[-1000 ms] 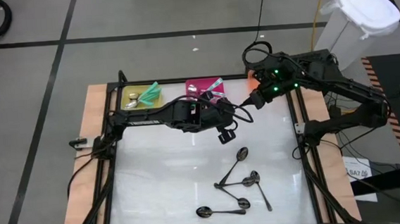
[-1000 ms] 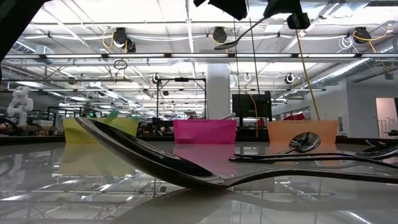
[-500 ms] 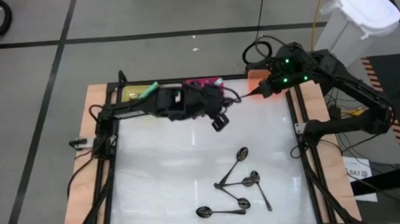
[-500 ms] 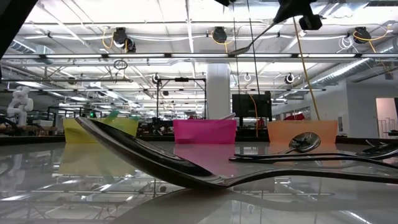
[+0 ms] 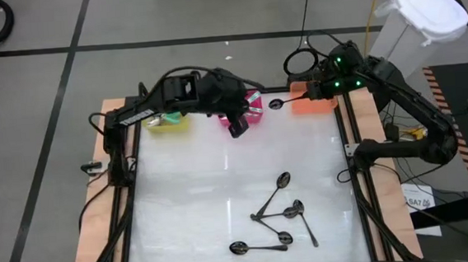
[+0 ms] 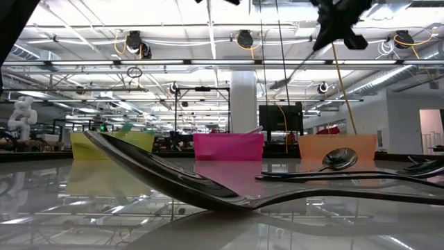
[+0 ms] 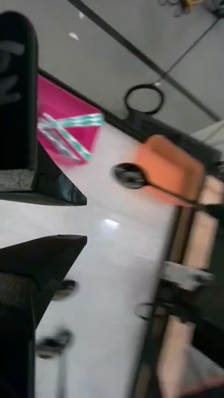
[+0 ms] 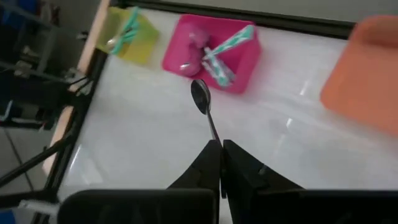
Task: Sort silverware by color (type)
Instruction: Put the black spoon into the orange bin
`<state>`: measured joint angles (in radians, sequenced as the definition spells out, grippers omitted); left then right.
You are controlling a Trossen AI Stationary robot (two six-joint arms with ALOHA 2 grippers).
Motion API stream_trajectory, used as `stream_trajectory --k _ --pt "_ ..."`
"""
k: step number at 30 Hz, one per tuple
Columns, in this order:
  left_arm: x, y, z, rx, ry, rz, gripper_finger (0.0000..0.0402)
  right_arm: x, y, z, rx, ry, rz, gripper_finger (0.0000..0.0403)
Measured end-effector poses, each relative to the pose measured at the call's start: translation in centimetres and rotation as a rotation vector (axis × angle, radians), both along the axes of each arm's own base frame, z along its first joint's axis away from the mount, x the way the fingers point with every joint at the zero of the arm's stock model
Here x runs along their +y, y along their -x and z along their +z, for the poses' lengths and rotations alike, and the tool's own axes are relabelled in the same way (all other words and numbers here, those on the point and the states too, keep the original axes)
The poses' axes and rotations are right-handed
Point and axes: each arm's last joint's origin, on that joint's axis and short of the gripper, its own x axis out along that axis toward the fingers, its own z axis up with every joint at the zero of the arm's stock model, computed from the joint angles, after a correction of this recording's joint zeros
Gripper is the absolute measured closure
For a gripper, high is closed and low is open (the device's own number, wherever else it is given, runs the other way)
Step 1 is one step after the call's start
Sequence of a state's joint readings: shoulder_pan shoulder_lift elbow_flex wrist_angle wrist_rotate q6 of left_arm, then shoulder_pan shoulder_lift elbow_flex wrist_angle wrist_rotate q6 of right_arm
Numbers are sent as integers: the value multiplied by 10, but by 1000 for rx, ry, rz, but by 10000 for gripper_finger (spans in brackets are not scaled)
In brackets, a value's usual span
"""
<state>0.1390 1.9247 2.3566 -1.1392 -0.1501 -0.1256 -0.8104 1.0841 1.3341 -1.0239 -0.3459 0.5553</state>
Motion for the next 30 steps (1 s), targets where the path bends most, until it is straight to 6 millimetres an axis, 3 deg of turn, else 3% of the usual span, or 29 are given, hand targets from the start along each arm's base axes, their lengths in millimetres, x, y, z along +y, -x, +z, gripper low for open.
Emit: stream_trajectory --k 6,11,15,30 --pt "1 11 -11 161 23 -20 314 -6 9 -37 -101 -34 -89 402" --pt "-1 16 -15 232 21 -38 314 -7 22 -55 -248 -1 -225 402" --pt "2 16 -15 234 11 -45 314 -5 37 -68 -231 2 -384 402" --pt "42 18 -10 162 -34 8 314 -26 64 -86 -140 6 -559 402"
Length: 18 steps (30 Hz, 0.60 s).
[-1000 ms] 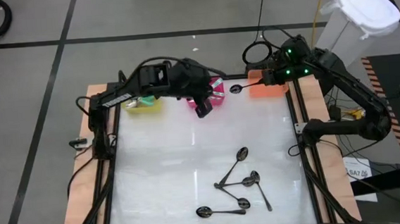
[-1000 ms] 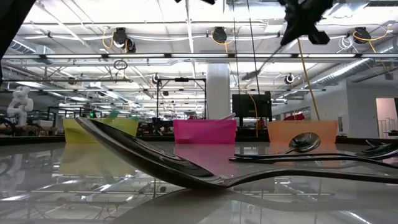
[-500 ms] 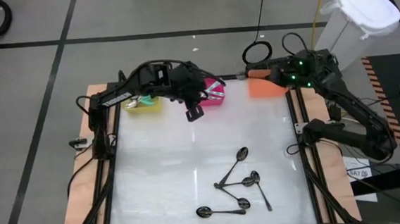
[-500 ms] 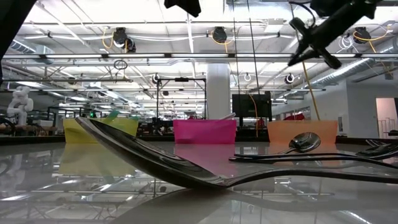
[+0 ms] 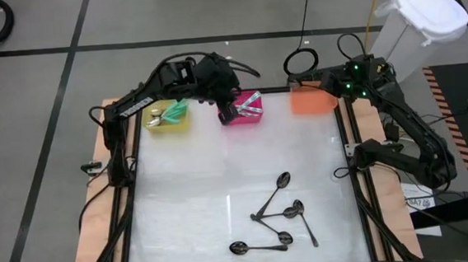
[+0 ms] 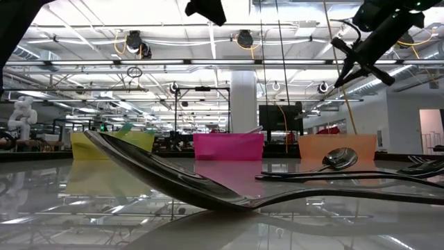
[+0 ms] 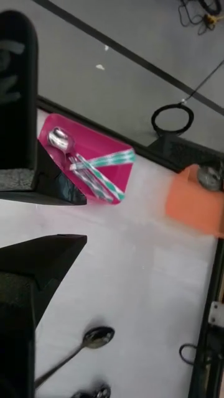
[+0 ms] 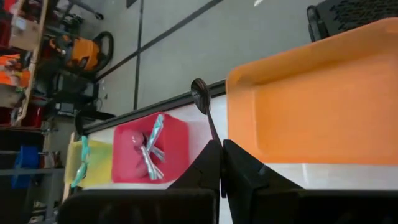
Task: Sort silverware by color (type)
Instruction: Put the black spoon into the orange bin
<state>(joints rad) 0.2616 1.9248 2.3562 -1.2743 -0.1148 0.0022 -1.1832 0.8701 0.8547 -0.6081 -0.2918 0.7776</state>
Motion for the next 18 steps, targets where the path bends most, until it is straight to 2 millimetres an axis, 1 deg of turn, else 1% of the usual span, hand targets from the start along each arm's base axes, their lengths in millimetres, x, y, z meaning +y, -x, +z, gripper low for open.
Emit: stream_trajectory --k 4,9,15,18 --pt "9 2 0 0 1 21 314 -8 2 -5 2 -30 -4 402" --pt "17 5 0 0 2 41 314 -11 2 -8 1 -52 -16 402" --pt "21 6 -1 1 3 52 314 -14 -2 -12 25 -75 -66 400" --pt "22 3 -5 18 11 53 314 -14 -4 -12 40 -76 -74 399"
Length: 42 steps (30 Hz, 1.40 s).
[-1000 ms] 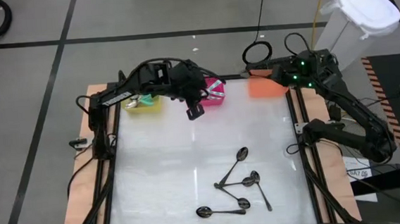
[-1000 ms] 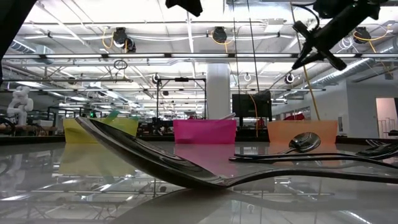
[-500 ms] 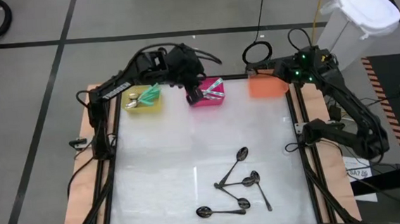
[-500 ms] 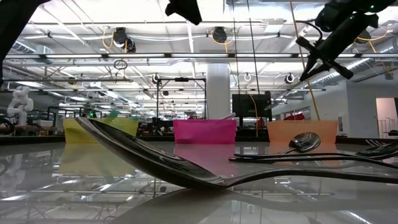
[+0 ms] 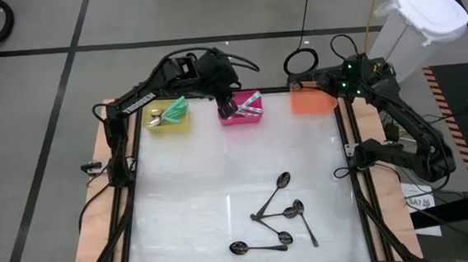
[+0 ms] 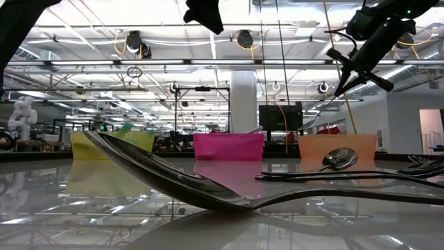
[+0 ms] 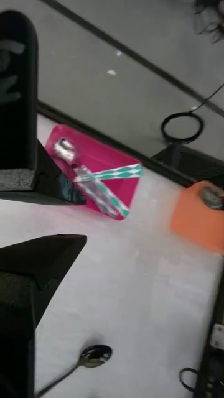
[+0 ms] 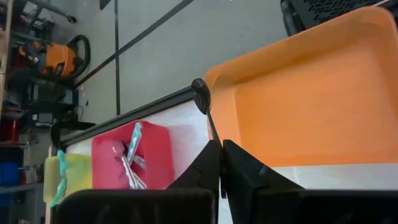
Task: Sort silverware by color (type)
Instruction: Put the black spoon into the orange bin
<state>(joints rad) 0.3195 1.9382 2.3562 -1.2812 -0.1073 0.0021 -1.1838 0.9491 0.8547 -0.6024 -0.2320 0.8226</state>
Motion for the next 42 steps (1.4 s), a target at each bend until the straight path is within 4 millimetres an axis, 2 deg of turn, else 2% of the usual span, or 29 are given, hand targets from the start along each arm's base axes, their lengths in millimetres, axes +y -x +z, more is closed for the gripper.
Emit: stream_trajectory --k 9,24,42 --pt "-7 -7 -7 20 21 -24 314 -2 -7 -7 80 -19 -22 398" --pt "-20 -11 -5 -2 31 -41 314 -10 -13 -21 133 -88 -14 393" --pt "-46 -17 -4 -10 52 -84 314 -15 -26 -36 263 -123 -64 301"
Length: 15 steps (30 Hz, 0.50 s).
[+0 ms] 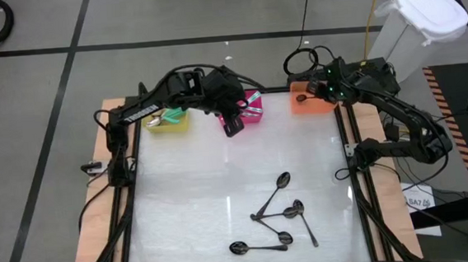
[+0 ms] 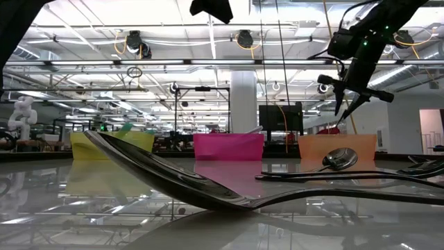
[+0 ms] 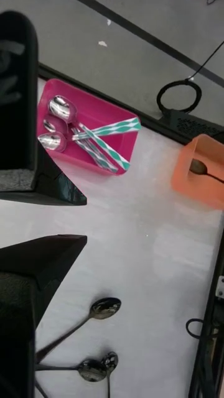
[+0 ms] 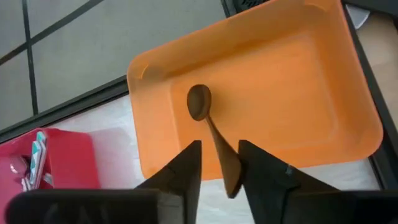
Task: Sort silverware by color (type)
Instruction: Put the black spoon into the orange bin
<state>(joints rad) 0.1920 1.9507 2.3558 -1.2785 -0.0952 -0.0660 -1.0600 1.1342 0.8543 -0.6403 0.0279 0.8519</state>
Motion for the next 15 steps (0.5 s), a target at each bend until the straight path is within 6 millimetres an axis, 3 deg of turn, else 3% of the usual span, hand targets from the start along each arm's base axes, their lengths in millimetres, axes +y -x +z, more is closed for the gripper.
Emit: stream_trajectory --k 15 --pt "-3 0 0 -2 11 6 314 2 4 5 17 49 -128 175"
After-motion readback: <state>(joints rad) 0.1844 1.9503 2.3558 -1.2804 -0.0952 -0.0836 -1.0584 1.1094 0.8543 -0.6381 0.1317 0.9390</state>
